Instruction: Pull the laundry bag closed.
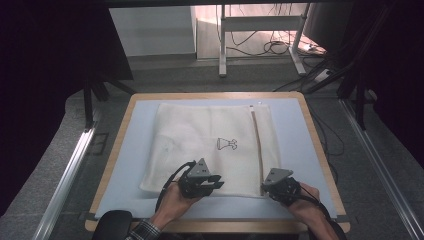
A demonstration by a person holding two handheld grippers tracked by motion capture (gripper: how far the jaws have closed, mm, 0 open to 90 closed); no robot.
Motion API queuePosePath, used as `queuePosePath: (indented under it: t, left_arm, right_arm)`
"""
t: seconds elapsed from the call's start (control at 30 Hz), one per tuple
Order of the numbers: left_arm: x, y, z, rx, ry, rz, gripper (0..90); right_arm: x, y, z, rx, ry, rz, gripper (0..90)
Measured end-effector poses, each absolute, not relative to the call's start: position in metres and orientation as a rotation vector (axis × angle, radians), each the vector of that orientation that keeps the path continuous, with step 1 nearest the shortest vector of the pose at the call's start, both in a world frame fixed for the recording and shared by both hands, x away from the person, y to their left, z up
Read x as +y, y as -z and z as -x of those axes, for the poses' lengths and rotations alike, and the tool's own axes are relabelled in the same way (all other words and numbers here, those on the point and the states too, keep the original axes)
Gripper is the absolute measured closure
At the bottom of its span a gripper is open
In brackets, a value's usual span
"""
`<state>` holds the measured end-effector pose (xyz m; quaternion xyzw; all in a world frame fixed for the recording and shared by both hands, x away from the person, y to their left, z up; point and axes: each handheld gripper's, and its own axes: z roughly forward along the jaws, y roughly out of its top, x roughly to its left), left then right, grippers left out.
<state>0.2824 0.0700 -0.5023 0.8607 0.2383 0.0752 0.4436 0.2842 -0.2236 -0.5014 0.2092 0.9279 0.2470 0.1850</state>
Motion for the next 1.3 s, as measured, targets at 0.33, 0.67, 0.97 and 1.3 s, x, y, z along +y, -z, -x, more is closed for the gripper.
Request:
queuePosePath:
  t: [0.33, 0.67, 0.97, 1.3]
  left_arm:
    - [0.051, 0.504, -0.287, 0.539, -0.152, -2.151, 78.1]
    - [0.024, 0.510, -0.291, 0.484, -0.134, -2.159, 83.1]
    - [0.003, 0.516, -0.295, 0.426, -0.118, -2.190, 89.7]
    - [-0.015, 0.522, -0.299, 0.386, -0.094, -2.213, 89.6]
  right_arm:
    - [-0.224, 0.502, -0.286, 2.623, -0.707, -0.611, 85.5]
    - [-0.225, 0.502, -0.287, 2.619, -0.721, -0.639, 85.6]
    - [-0.226, 0.502, -0.287, 2.617, -0.729, -0.652, 85.5]
    - [-0.227, 0.502, -0.287, 2.614, -0.729, -0.655, 85.4]
